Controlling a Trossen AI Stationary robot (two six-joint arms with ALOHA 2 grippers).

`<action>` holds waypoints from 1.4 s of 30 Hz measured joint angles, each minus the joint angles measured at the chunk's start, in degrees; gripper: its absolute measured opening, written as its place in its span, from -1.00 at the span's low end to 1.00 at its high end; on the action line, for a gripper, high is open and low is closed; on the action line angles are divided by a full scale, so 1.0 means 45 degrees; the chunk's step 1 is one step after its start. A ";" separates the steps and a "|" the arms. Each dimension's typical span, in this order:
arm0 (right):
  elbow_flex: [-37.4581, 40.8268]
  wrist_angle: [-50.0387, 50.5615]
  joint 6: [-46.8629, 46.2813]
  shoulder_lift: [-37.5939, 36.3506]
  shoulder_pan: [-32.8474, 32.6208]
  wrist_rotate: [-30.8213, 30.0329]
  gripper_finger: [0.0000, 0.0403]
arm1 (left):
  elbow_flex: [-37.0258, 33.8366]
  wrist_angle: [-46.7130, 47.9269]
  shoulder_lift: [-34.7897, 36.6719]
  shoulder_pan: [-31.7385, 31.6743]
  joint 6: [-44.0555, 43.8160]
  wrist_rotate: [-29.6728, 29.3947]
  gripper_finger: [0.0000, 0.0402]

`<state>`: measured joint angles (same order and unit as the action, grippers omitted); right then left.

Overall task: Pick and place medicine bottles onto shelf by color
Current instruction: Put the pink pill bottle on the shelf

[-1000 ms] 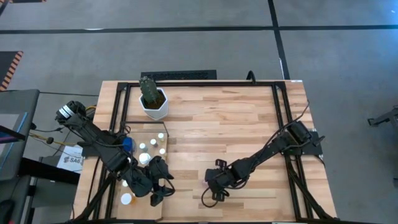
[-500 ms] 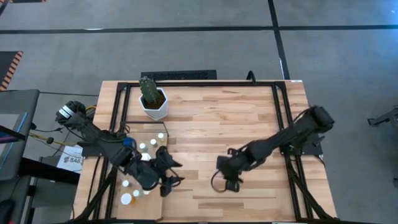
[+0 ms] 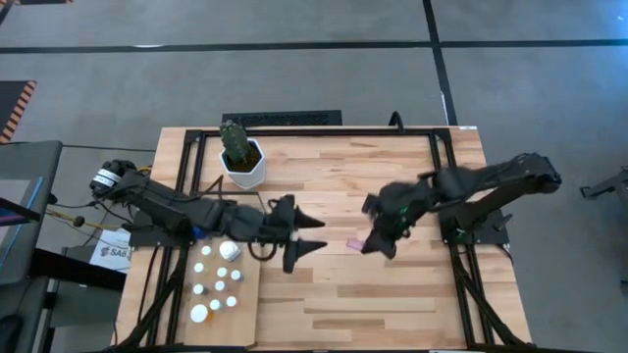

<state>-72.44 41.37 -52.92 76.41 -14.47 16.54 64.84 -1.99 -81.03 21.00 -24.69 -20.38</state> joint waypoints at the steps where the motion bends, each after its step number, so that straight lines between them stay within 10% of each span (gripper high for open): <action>1: -0.0239 -0.0036 0.0005 -0.0181 0.0110 0.0008 -0.34 | 0.0003 -0.0509 -0.0087 -0.0213 0.0006 0.0205 0.23; 21: -0.7751 0.5123 0.4285 0.2141 0.2026 -0.0020 -0.34 | 0.0017 -0.5897 -0.1515 -0.2161 -0.4353 0.2385 0.23; 42: -0.8593 0.6273 0.5585 0.2985 0.1942 -0.0074 -0.34 | 0.0005 -0.6882 -0.1920 -0.2041 -0.4350 0.2387 -0.22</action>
<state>-111.11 69.60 -27.79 89.84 -5.73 16.21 64.86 -32.96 -89.67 11.81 -44.27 -9.63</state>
